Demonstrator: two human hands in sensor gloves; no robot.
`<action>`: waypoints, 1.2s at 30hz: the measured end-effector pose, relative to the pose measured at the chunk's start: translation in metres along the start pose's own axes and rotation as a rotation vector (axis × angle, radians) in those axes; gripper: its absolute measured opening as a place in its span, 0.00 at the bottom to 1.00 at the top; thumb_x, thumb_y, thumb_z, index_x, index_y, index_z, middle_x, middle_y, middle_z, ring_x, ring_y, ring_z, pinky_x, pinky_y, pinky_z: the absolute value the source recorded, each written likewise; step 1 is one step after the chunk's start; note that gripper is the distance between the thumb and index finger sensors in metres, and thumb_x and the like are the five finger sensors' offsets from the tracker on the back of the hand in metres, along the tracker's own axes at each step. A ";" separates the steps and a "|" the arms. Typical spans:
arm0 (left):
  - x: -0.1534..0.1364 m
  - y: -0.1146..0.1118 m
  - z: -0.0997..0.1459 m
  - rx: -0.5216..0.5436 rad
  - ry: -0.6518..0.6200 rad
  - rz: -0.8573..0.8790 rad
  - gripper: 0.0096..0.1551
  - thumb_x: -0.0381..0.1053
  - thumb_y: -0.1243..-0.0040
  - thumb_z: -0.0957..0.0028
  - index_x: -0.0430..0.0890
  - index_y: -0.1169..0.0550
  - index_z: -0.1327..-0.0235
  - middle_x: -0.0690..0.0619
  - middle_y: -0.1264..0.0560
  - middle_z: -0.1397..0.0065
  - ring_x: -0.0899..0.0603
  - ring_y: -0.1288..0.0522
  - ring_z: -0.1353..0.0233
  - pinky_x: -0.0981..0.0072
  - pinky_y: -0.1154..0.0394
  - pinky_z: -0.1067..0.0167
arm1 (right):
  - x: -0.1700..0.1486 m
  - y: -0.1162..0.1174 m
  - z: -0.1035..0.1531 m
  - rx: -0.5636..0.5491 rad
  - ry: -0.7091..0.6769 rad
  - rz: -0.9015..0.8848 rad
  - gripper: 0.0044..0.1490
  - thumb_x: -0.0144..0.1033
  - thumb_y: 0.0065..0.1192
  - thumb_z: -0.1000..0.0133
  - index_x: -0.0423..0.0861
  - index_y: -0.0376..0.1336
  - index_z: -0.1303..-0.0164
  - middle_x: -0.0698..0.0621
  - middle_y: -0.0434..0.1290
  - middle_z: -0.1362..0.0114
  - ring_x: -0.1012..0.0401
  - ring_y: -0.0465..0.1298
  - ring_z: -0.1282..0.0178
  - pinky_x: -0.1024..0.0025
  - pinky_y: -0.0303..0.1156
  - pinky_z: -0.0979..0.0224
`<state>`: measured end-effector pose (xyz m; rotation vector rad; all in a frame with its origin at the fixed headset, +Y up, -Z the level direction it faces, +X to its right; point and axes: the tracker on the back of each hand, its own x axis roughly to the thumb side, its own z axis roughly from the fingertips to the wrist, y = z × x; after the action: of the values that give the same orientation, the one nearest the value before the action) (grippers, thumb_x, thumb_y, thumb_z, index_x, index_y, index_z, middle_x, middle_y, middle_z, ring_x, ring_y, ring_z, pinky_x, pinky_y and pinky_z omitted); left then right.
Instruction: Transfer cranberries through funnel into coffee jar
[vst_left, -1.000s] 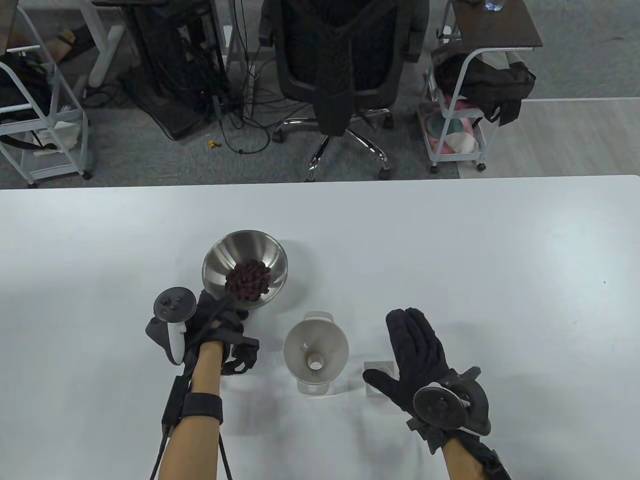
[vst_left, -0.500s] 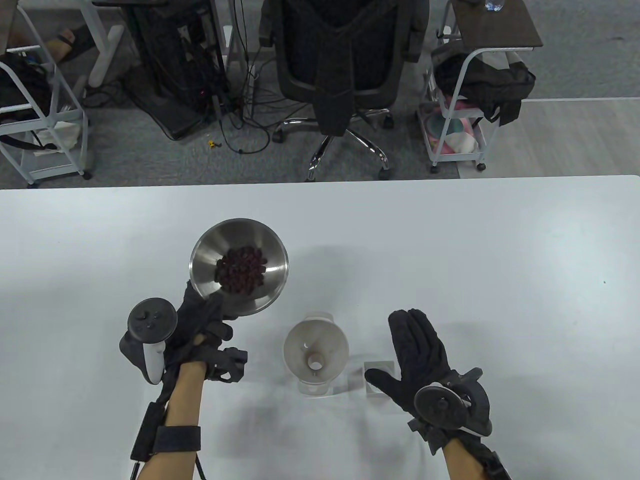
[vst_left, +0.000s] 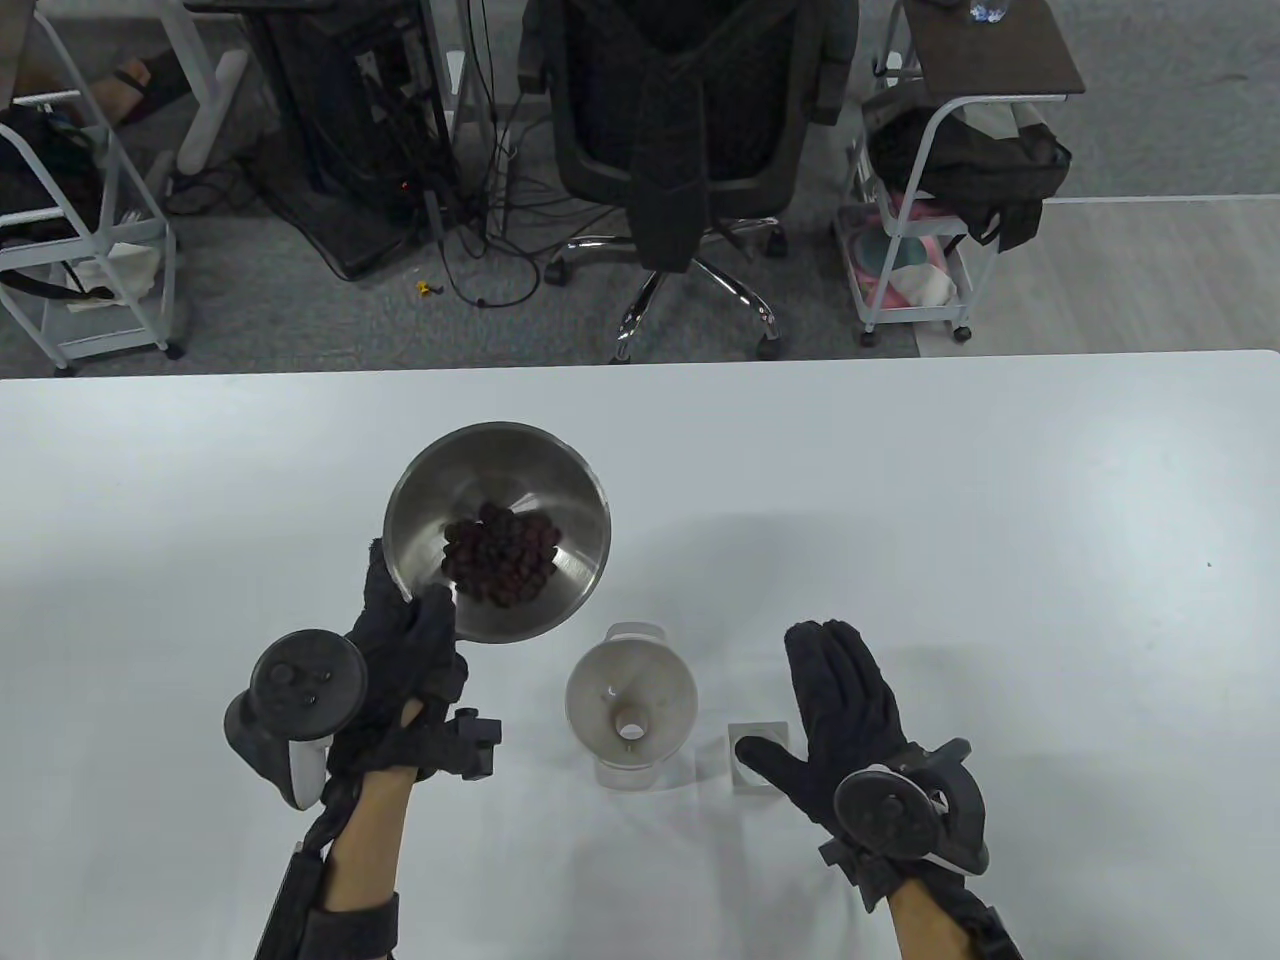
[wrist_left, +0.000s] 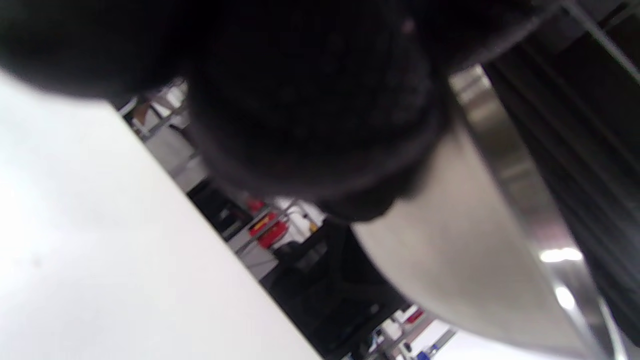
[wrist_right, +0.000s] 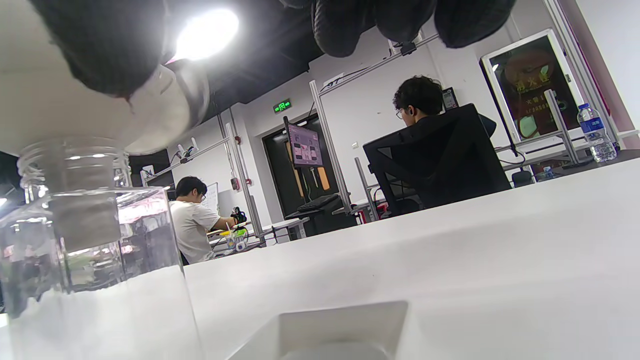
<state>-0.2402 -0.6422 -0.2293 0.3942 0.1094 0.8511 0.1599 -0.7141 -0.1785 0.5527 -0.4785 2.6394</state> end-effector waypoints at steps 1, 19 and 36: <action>0.004 0.001 0.002 0.014 -0.016 0.002 0.26 0.47 0.38 0.37 0.38 0.31 0.31 0.58 0.11 0.62 0.54 0.12 0.79 0.65 0.14 0.78 | 0.000 0.000 0.000 0.000 0.000 0.000 0.67 0.67 0.61 0.42 0.42 0.34 0.10 0.36 0.50 0.10 0.31 0.51 0.12 0.33 0.58 0.20; 0.039 -0.008 0.031 0.025 -0.157 0.040 0.25 0.47 0.39 0.36 0.39 0.31 0.31 0.58 0.11 0.63 0.55 0.12 0.80 0.65 0.14 0.78 | 0.000 -0.001 0.001 0.002 0.004 -0.003 0.66 0.67 0.60 0.42 0.42 0.34 0.10 0.36 0.50 0.10 0.31 0.51 0.12 0.33 0.58 0.21; 0.044 -0.023 0.050 0.041 -0.223 0.110 0.25 0.47 0.40 0.35 0.42 0.33 0.29 0.59 0.11 0.60 0.55 0.12 0.77 0.65 0.14 0.76 | -0.001 -0.001 0.001 0.005 0.008 -0.002 0.66 0.67 0.60 0.42 0.42 0.34 0.10 0.36 0.50 0.10 0.31 0.51 0.12 0.33 0.58 0.21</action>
<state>-0.1826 -0.6380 -0.1893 0.5348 -0.1018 0.9089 0.1611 -0.7140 -0.1782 0.5430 -0.4691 2.6401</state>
